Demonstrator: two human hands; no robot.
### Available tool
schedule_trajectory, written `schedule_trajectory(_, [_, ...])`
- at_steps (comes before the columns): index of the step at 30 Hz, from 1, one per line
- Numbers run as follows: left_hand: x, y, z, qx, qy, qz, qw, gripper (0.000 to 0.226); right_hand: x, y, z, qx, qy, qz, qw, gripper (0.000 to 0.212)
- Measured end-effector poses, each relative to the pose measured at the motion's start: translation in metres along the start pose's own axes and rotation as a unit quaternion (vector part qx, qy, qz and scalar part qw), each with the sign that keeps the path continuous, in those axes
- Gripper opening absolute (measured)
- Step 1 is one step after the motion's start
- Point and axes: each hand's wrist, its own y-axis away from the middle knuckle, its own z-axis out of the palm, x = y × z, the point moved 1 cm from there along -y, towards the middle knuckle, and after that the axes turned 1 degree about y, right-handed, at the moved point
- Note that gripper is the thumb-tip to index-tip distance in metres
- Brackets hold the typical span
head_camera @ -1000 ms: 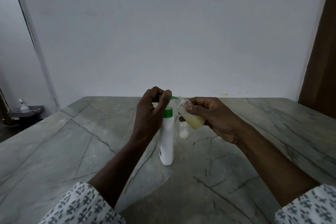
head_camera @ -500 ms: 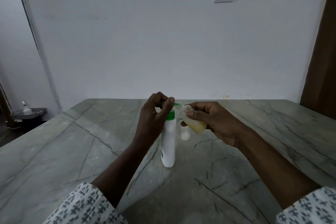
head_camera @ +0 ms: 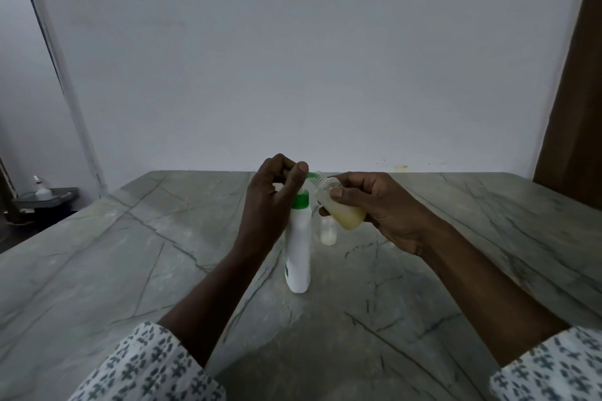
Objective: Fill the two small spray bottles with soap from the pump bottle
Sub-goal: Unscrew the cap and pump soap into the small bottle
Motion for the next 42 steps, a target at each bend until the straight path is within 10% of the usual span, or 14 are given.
schedule_trajectory(42, [-0.0021,-0.003,-0.0025,0.019,-0.01,-0.001,1.0,0.039,0.0022,0.0001,0.0017,-0.006,-0.029,0.0,1.0,0.042])
